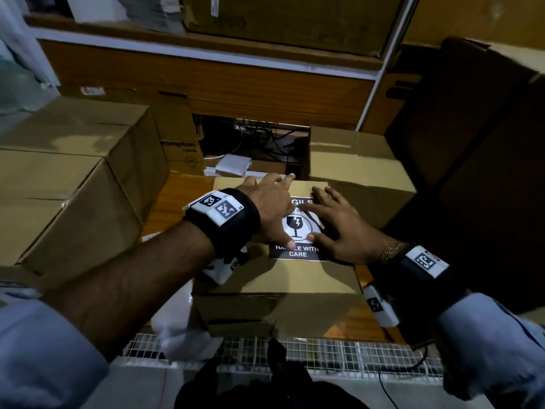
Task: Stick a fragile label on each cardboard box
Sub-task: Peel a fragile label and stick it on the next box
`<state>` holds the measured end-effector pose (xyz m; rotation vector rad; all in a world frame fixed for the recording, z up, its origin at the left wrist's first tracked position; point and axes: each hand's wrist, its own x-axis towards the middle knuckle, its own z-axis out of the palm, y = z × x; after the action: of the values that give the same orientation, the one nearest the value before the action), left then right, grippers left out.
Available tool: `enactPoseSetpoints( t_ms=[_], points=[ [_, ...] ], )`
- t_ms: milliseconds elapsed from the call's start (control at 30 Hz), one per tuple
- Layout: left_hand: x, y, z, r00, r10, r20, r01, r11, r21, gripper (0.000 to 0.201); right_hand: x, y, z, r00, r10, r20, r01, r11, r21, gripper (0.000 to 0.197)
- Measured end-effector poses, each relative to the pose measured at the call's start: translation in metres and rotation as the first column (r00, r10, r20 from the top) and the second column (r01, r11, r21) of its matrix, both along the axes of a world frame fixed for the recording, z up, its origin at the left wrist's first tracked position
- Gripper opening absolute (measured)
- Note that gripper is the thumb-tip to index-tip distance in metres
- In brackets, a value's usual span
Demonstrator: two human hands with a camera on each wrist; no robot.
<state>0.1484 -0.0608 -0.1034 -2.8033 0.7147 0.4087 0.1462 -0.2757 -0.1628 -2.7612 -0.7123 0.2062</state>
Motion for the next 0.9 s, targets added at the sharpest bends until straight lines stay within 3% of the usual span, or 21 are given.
enactPoseSetpoints(
  t_ms=[167,267,333,400,467,500,633,767,833,900],
  points=[
    [-0.004,-0.004,-0.005,0.992,0.092,-0.081,-0.087,0.994,0.063,0.13,0.004,-0.003,0.003,0.994,-0.043,-0.103,0.034,0.996,-0.084,0.109],
    [-0.002,0.009,-0.01,0.975,0.173,-0.138,-0.172,0.985,0.022,0.151,0.003,-0.009,0.011,0.994,-0.064,-0.088,0.063,0.998,-0.016,0.12],
    [-0.001,0.015,-0.009,0.972,0.179,-0.152,-0.185,0.982,-0.029,0.142,-0.004,-0.009,0.013,0.998,-0.046,0.033,0.041,0.992,0.122,0.101],
    [0.003,0.017,-0.008,0.98,0.152,-0.129,-0.166,0.98,-0.106,0.118,-0.01,-0.006,0.01,0.989,-0.001,0.148,-0.034,0.972,0.234,0.068],
    [0.008,0.018,-0.01,0.988,0.123,-0.093,-0.136,0.979,-0.151,0.093,-0.015,-0.004,0.006,0.982,0.039,0.184,-0.084,0.966,0.243,0.047],
    [0.009,0.018,-0.011,0.991,0.113,-0.074,-0.123,0.983,-0.14,0.088,-0.016,-0.003,0.004,0.981,0.048,0.188,-0.091,0.97,0.227,0.046],
    [0.006,0.014,-0.013,0.992,0.109,-0.06,-0.111,0.993,-0.032,0.1,-0.015,-0.006,0.006,0.992,0.067,0.11,-0.082,0.988,0.131,0.077],
    [0.006,0.017,-0.01,0.981,0.17,-0.09,-0.168,0.985,0.027,0.129,-0.004,-0.011,0.007,0.999,0.041,-0.011,-0.041,0.998,-0.054,0.115],
    [0.003,0.02,-0.006,0.975,0.186,-0.117,-0.185,0.982,0.021,0.132,-0.003,-0.013,0.017,0.993,-0.004,-0.118,-0.01,0.993,-0.121,0.125],
    [0.0,0.019,-0.004,0.982,0.157,-0.105,-0.163,0.985,-0.048,0.12,-0.006,-0.01,0.027,0.992,-0.022,-0.127,0.013,0.998,-0.069,0.119]
  ],
)
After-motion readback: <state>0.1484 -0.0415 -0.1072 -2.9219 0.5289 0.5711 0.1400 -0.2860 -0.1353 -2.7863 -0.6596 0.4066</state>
